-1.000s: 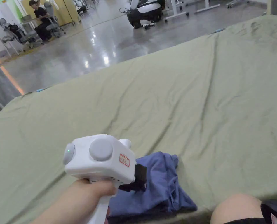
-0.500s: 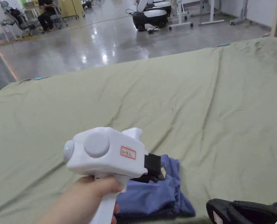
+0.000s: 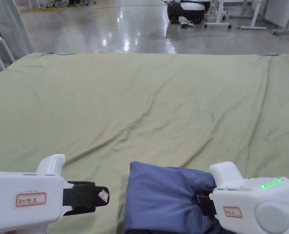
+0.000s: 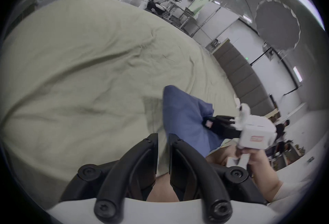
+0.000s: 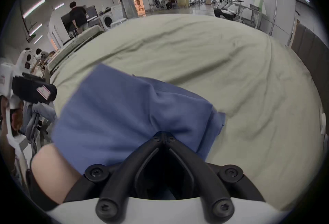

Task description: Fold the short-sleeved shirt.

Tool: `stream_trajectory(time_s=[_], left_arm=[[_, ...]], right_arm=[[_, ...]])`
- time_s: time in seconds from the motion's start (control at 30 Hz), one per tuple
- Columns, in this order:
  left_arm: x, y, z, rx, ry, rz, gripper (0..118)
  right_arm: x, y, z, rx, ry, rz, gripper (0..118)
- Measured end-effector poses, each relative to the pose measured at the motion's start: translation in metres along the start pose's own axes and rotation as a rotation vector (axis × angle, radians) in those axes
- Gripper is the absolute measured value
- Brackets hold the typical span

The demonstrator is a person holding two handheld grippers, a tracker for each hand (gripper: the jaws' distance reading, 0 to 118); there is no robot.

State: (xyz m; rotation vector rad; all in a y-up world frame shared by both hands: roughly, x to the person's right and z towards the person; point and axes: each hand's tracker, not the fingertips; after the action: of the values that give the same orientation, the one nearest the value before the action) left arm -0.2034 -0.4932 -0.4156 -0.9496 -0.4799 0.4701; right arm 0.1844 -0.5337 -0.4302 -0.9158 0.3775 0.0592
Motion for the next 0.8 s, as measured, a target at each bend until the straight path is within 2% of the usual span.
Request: stream_trajectory(time_s=[0.07,0.13,0.17,0.2,0.23,0.27,0.33,0.4,0.53,0.57,0.6,0.63,0.67,0.7,0.8], left_arm=[[-0.015,0.004,-0.015,-0.008,-0.064,0.019,14],[-0.027,0.007,-0.033,-0.030,-0.083,0.072,16],[-0.034,0.008,-0.043,-0.017,-0.113,0.102,30],[-0.039,0.010,-0.052,-0.017,-0.156,0.143,55],[-0.044,0.011,-0.062,-0.041,-0.213,0.191,86],[-0.047,0.011,-0.074,-0.086,-0.298,0.235,103],[-0.050,0.011,-0.091,-0.122,-0.421,0.295,103],[-0.046,0.011,-0.106,-0.126,-0.462,0.308,106],[-0.024,0.017,-0.135,-0.163,-0.496,0.250,105],[-0.014,0.018,-0.142,-0.208,-0.506,0.216,100],[-0.002,0.016,-0.147,-0.210,-0.498,0.175,91],[0.009,0.016,-0.151,-0.226,-0.434,0.102,77],[0.015,0.017,-0.152,-0.219,-0.341,0.013,41],[0.016,0.022,-0.153,-0.247,-0.306,-0.015,30],[0.009,0.027,-0.148,-0.252,-0.328,0.003,28]], right_arm=[[0.006,-0.010,0.005,0.087,0.054,-0.044,3],[0.007,-0.011,0.008,0.077,0.055,-0.036,3],[0.007,-0.014,0.012,0.080,0.052,-0.021,3],[0.008,-0.015,0.011,0.086,0.053,-0.013,3],[0.008,-0.016,0.010,0.089,0.056,-0.014,3],[0.009,-0.015,0.010,0.091,0.059,-0.023,3],[0.011,-0.016,0.009,0.093,0.070,-0.047,3],[0.014,-0.018,0.009,0.101,0.082,-0.055,3],[0.014,-0.019,0.009,0.111,0.089,-0.057,3],[0.013,-0.019,0.009,0.111,0.086,-0.057,3],[0.013,-0.018,0.009,0.111,0.082,-0.055,3],[0.012,-0.018,0.009,0.110,0.079,-0.054,3],[0.012,-0.017,0.010,0.108,0.075,-0.055,3],[0.009,-0.016,0.012,0.105,0.068,-0.057,3],[0.003,-0.012,0.028,0.127,0.048,-0.064,3]])
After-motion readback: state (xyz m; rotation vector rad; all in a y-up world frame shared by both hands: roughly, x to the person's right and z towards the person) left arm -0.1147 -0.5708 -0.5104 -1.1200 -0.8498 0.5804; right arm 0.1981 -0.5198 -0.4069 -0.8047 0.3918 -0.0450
